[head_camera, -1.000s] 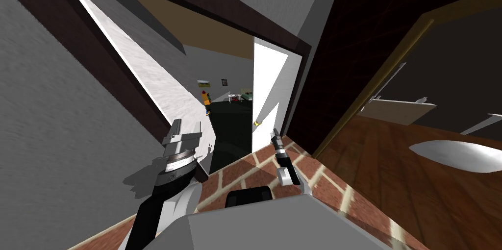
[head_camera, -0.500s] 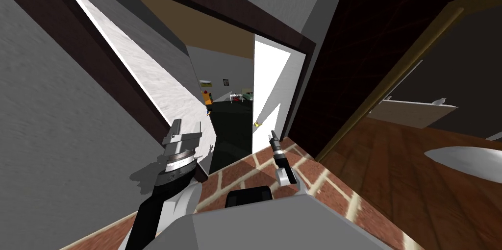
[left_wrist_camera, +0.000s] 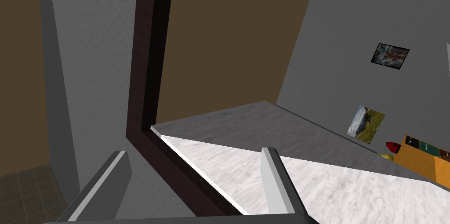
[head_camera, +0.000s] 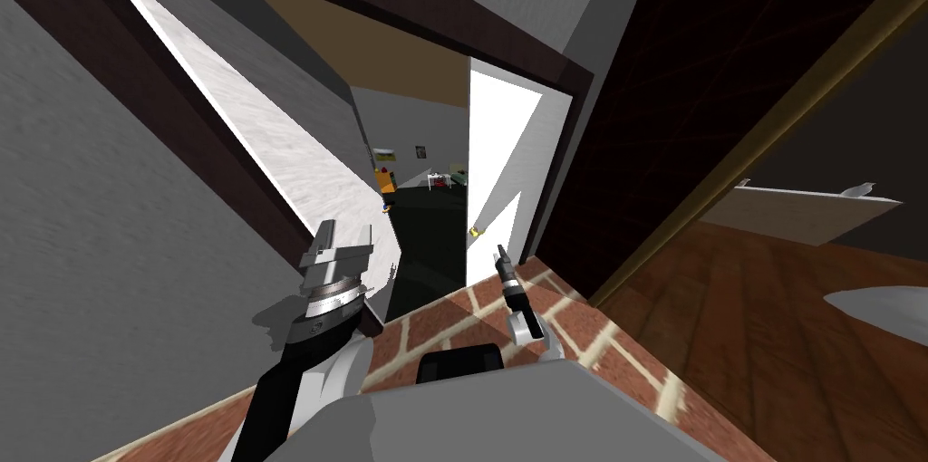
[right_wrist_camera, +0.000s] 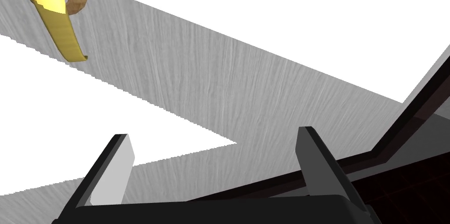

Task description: Push the door open

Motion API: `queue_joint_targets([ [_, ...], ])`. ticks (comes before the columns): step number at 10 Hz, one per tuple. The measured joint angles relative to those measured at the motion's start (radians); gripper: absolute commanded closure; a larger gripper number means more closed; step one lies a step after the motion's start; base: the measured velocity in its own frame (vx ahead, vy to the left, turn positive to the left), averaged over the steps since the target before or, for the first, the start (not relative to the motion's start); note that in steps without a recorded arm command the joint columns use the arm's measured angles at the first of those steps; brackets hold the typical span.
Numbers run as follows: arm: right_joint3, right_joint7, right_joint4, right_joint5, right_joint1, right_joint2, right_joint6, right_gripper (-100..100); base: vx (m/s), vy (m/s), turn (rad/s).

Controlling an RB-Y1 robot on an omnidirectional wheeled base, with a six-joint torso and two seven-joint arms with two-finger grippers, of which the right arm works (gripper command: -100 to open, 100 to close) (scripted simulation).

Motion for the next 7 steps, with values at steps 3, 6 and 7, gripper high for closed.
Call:
queue_joint_targets([
  [3,0.009,-0.004,0.065,-0.004,-0.027,-0.001,-0.008,-100,0.047,-0.047,0.059],
  [6,0.024,-0.010,0.142,-0.008,-0.057,0.000,-0.021,-100,0.050,-0.060,0.065],
  [7,0.029,-0.011,0.172,-0.010,-0.067,-0.001,-0.028,-100,0.034,-0.049,0.031],
])
